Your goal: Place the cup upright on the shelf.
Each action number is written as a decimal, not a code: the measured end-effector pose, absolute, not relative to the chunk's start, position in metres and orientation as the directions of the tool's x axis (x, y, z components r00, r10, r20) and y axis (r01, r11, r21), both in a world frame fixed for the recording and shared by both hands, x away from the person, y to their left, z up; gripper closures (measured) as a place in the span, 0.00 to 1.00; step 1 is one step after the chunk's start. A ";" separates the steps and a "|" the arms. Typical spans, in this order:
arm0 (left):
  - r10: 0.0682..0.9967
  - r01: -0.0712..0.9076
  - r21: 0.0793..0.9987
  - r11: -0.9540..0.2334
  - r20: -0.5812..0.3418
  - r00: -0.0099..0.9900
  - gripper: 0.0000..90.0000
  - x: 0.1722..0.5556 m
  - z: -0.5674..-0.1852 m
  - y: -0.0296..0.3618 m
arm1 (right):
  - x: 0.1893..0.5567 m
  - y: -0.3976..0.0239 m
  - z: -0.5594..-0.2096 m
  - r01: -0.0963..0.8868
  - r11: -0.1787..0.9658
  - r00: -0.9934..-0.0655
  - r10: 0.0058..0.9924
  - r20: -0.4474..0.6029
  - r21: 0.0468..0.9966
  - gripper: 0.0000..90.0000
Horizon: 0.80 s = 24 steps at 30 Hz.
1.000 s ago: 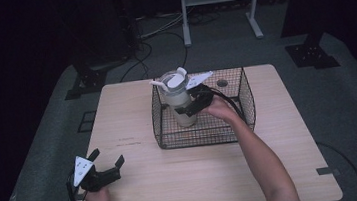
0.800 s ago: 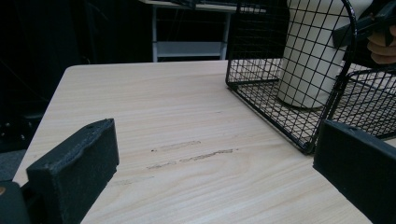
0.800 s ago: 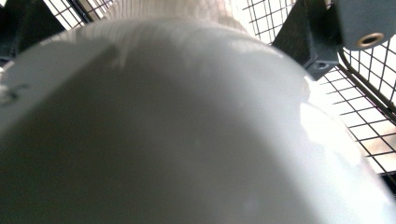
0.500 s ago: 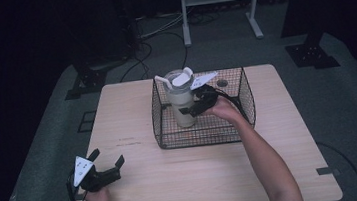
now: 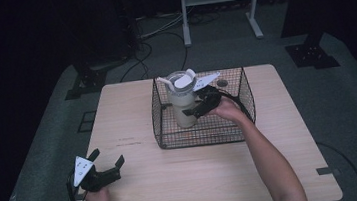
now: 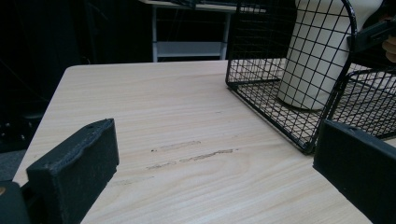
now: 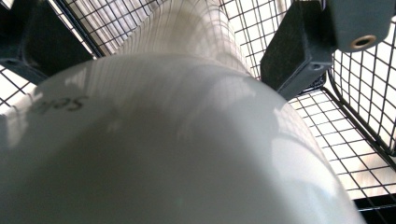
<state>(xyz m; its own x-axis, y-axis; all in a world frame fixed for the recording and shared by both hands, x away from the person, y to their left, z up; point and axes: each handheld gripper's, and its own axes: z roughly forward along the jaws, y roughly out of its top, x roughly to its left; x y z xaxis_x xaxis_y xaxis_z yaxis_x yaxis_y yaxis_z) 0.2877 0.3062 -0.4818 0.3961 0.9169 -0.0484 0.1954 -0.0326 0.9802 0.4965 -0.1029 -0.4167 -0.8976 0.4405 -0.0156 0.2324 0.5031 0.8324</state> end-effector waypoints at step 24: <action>0.917 0.195 0.980 -0.034 -0.047 0.397 0.00 0.288 -0.482 0.306 | 0.485 -0.120 -0.408 0.256 0.504 -0.880 0.475 -0.017 0.825 0.20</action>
<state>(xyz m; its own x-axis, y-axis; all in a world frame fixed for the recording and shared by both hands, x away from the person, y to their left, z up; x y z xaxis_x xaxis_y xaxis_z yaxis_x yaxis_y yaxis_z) 0.2875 0.3060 -0.4818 0.3967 0.9167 -0.0474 0.1955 -0.0339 0.9801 0.4853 -0.1201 -0.4078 -0.8800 0.4747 -0.0170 0.2559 0.5039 0.8249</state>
